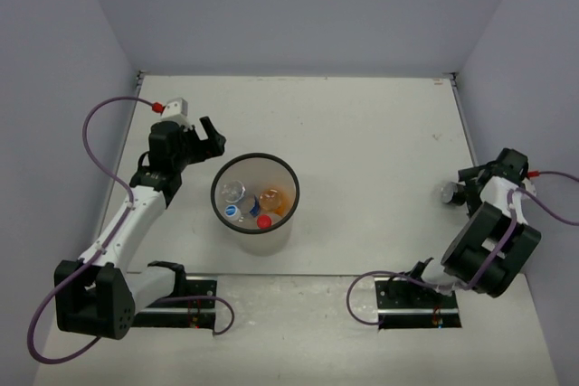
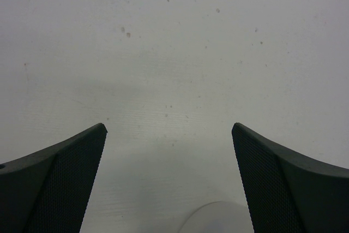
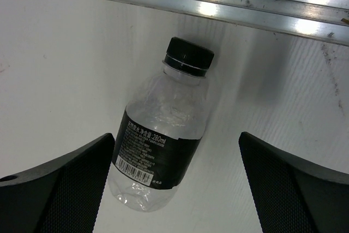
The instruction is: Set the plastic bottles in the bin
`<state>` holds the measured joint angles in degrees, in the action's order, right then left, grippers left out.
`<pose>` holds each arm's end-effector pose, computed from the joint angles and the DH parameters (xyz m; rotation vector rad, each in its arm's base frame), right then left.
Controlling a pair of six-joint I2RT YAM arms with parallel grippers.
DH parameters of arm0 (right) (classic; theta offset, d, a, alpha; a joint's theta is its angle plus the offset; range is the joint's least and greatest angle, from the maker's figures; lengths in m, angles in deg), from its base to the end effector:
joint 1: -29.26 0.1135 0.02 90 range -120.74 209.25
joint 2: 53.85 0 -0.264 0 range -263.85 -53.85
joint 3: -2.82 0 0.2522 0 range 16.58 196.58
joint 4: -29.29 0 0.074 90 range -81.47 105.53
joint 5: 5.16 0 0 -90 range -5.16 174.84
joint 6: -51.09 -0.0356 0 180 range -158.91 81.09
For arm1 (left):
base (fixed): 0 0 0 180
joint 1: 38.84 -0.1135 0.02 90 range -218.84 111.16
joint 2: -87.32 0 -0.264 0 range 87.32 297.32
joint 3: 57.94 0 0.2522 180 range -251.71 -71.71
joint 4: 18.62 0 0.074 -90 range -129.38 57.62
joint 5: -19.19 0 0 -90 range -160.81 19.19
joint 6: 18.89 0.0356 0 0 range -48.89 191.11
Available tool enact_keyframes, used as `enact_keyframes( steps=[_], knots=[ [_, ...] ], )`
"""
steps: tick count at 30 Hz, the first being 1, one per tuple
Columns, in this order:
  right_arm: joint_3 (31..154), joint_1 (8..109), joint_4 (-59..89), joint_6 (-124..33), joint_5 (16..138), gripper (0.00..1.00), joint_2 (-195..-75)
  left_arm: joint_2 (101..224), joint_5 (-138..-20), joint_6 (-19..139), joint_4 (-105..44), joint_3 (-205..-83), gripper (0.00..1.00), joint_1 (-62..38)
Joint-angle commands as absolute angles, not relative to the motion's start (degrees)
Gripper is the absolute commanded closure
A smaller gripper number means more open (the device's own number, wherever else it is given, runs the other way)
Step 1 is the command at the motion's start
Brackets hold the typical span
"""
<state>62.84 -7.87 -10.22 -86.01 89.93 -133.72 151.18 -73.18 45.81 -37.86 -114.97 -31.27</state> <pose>0.2106 -0.1634 0.1936 1.7678 1.9082 -0.0533 0.2501 -0.0347 0.2724 -0.2896 2.0285 -0.4024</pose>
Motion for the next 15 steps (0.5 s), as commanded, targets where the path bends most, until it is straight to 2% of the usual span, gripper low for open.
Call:
enact_keyframes(
  steps=[1,8,12,13,15],
  knots=[
    [62.29,-8.01,-6.23,-85.12,88.58,0.01,-137.11,151.64,-72.21,47.21,-37.32,-115.12,0.0,-31.37],
    [60.84,-7.92,-2.14,-85.23,86.43,0.03,-142.7,152.36,-71.91,47.29,-37.13,-115.3,0.0,-31.39],
    [59.98,-7.75,-0.24,-85.1,85.2,0.16,-143.74,152.36,-71.51,47.38,-37.21,-115.29,0.0,-31.37],
    [59.82,-7.75,0.25,-84.67,85.19,0.24,-143.58,152.36,-71.51,47.37,-37.21,-115.21,0.0,-31.37],
    [59.84,-7.6,0.39,-83.84,85.19,0.27,-143.11,152.41,-71.42,47.24,-37.17,-115.16,0.0,-31.37]
  ],
)
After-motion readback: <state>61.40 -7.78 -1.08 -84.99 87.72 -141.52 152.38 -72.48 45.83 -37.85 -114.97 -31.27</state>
